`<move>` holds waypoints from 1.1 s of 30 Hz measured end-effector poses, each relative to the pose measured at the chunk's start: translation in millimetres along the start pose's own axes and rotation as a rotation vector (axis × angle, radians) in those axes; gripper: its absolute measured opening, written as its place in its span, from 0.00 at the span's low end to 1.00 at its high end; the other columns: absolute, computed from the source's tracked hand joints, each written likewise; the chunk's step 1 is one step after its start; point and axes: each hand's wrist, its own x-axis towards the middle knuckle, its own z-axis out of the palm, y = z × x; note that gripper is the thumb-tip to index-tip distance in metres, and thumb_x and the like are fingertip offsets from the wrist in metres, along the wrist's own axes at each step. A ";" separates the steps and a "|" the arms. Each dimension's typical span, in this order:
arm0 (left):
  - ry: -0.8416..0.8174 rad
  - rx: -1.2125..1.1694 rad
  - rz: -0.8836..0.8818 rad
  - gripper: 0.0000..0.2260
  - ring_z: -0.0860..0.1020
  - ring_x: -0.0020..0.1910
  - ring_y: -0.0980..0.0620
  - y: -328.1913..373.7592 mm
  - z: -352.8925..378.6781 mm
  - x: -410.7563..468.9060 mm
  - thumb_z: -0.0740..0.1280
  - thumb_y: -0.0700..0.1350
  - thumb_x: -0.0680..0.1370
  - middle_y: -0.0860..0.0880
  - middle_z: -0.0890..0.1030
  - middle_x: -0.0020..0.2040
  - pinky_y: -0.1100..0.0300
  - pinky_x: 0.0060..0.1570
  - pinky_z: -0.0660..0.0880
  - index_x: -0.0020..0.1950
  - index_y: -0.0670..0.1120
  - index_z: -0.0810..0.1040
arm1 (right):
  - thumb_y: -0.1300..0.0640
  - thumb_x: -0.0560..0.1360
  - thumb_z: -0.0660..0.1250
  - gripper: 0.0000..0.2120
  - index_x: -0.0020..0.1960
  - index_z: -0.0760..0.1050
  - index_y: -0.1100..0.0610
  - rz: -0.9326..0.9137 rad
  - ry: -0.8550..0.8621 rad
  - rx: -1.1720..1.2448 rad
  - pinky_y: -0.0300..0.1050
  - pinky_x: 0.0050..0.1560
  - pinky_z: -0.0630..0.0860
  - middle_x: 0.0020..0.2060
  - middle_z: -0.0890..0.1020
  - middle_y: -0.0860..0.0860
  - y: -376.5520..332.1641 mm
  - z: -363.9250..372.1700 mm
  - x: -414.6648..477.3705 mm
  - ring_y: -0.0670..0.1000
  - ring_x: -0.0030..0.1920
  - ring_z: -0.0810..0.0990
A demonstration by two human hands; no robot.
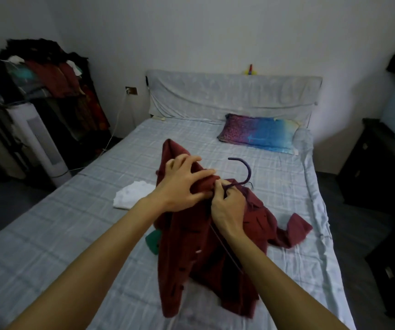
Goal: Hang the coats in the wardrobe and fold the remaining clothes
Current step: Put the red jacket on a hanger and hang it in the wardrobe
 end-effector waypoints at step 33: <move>0.295 -0.155 0.269 0.27 0.73 0.27 0.48 2.9 -16.5 48.2 0.61 0.69 0.71 0.49 0.77 0.31 0.53 0.28 0.71 0.41 0.43 0.73 | 0.49 0.74 0.66 0.22 0.65 0.68 0.54 0.300 -0.334 -0.580 0.52 0.55 0.72 0.57 0.74 0.58 130.9 -27.9 -7.2 0.61 0.57 0.74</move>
